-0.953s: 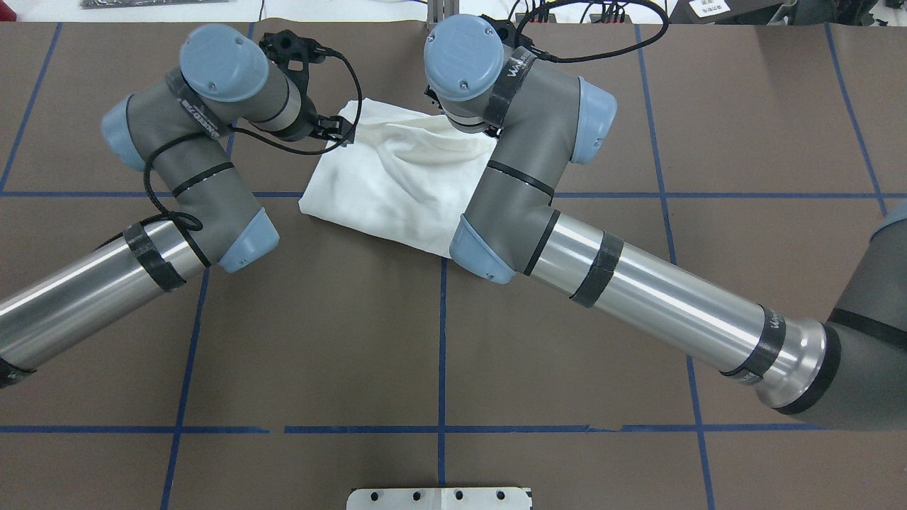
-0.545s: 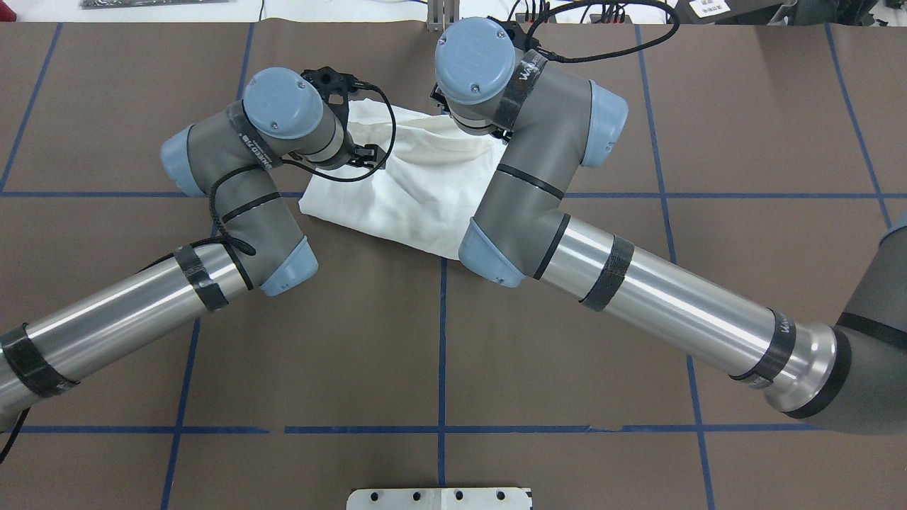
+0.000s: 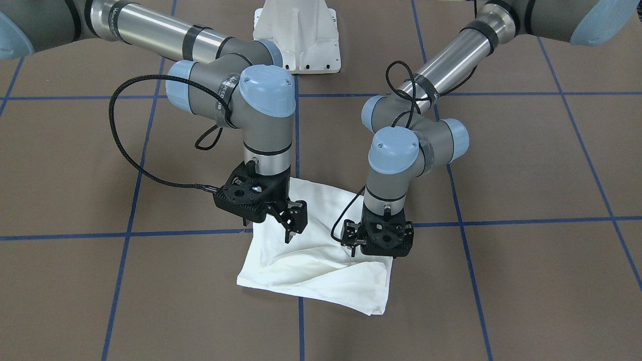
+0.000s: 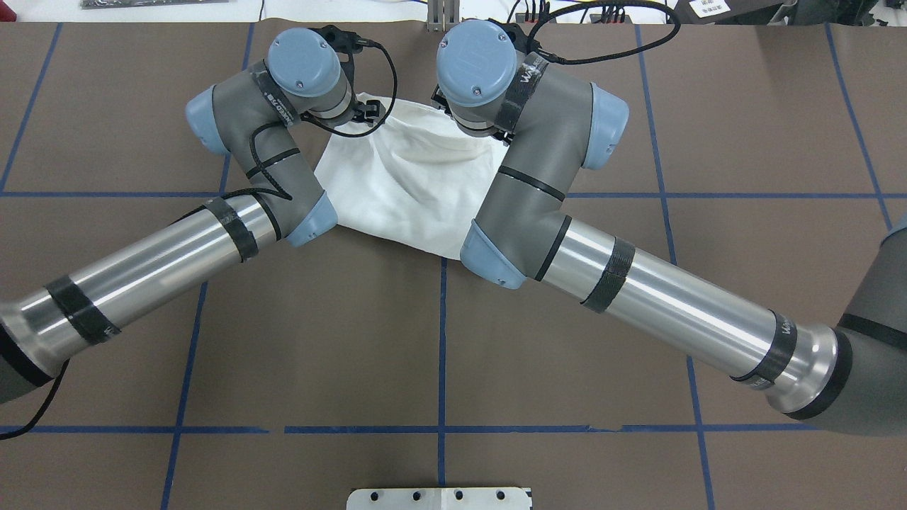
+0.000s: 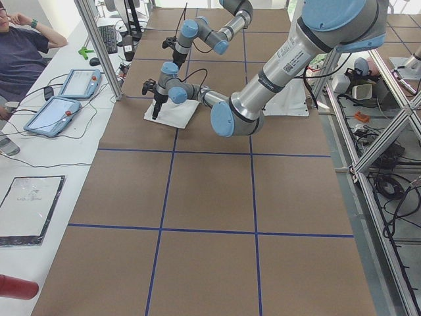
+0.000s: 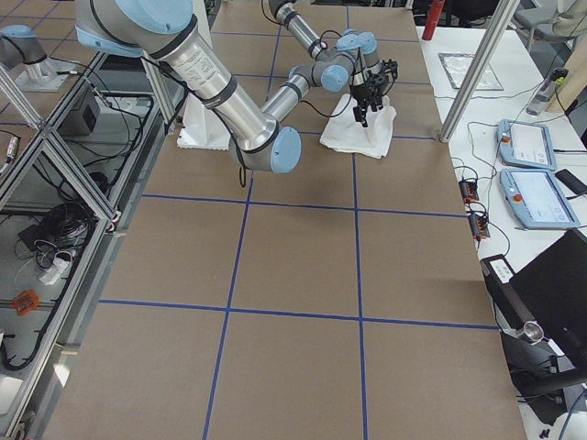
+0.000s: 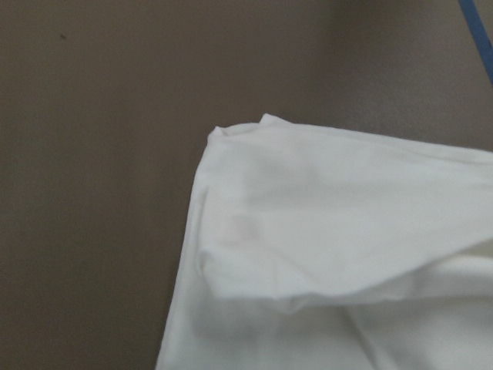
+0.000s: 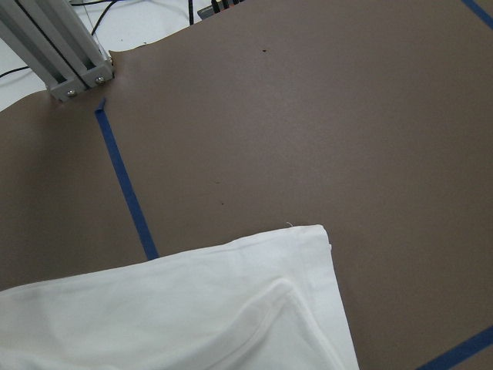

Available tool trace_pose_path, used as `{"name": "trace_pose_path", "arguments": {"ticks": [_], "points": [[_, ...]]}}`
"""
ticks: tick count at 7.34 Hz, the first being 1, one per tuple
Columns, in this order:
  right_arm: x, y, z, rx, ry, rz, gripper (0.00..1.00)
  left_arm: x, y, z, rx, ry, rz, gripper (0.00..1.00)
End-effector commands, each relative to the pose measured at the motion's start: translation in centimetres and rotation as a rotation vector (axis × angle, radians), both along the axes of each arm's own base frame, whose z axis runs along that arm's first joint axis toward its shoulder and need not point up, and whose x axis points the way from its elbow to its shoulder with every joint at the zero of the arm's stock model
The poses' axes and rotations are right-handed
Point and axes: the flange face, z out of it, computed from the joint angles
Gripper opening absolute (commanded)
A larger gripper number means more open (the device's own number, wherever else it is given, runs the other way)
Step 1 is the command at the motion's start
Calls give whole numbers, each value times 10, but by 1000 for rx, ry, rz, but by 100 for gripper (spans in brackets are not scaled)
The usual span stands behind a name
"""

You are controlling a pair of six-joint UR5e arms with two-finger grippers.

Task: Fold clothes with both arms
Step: 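Lay the folded edge down at the far edge with both grippers, then withdraw the left gripper while the right gripper holds the folded shirt corner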

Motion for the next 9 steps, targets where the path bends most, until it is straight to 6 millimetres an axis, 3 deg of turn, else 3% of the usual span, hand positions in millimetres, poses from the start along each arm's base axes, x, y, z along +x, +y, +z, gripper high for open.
{"name": "trace_pose_path", "arguments": {"ticks": [1, 2, 3, 4, 6, 8, 9], "points": [[-4, 4, 13, -4, 12, 2, 100, -55, -64, -6, 27, 11, -142, 100], [-13, 12, 13, -1, 15, -2, 100, -89, -83, -5, 33, 24, -190, 100], [-22, 20, 9, 9, 16, 13, 100, -107, -87, -12, 101, -7, -133, 100], [-26, 19, 2, -6, -12, 50, 97, -118, -70, -7, 121, 26, -34, 100], [-51, -2, 4, -63, -64, 164, 87, -155, -24, 27, 186, 51, 68, 100], [-75, -22, 9, -159, -74, 295, 87, -160, -16, 31, 192, 57, 73, 100], [-82, -28, 25, -166, -65, 324, 87, -160, -15, 30, 195, 58, 72, 100]]}}
